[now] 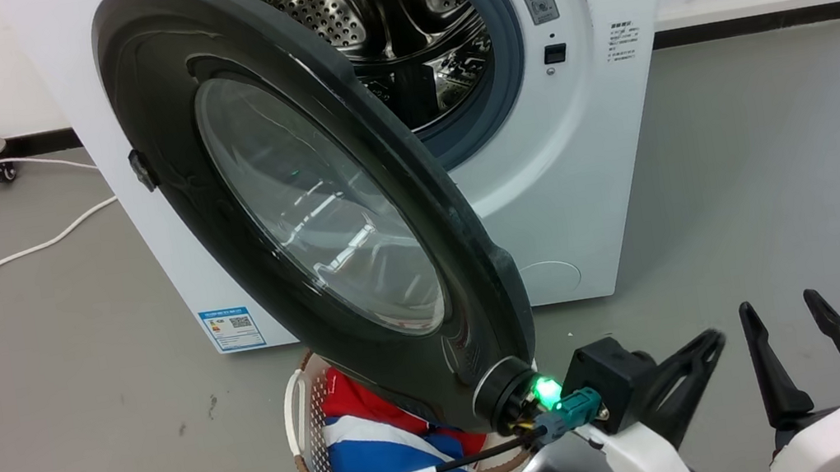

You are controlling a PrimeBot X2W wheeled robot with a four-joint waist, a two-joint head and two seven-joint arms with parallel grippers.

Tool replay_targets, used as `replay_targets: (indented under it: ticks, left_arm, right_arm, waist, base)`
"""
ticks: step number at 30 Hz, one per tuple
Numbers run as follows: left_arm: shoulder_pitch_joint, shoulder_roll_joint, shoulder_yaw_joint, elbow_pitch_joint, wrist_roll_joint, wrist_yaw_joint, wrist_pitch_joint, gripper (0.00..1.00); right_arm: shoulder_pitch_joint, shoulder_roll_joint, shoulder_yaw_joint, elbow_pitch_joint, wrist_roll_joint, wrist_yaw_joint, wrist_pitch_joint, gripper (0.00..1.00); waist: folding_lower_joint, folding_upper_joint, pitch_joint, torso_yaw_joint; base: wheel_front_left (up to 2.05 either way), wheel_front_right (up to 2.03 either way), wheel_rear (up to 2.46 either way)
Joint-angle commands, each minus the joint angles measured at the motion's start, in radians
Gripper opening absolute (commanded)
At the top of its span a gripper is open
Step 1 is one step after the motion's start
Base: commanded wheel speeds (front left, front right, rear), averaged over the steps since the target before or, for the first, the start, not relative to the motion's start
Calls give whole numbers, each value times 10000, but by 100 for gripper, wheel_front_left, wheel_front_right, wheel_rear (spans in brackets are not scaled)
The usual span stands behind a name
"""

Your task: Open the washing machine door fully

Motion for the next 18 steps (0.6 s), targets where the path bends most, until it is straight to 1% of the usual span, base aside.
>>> replay_targets:
  ticks: [1, 7, 10, 18]
  left_arm:
    - [-16, 3, -145, 392, -224, 106, -84, 0]
    - [-373, -2, -326, 1881, -1102, 341, -585, 0]
    - [-600, 0, -354, 2486, -1481, 542, -816, 0]
    - [-1108, -1, -288, 3372, -2337, 938, -1270, 0]
  right_arm:
    - [-96, 28, 37, 70, 67, -3, -56, 100]
    - [-251, 27, 132, 250, 122, -3, -116, 100]
    - [-297, 27, 158, 324, 141, -3, -120, 100]
    - [-467, 28, 97, 430, 69, -3, -41, 100]
  waist:
    - [-1, -1, 38, -59]
    - [-1, -1, 133, -273]
    - [-1, -1, 183, -354]
    - [-1, -1, 309, -447]
  base:
    - [0, 0, 0]
    - [0, 0, 0]
    - [0, 0, 0]
    - [0, 0, 0]
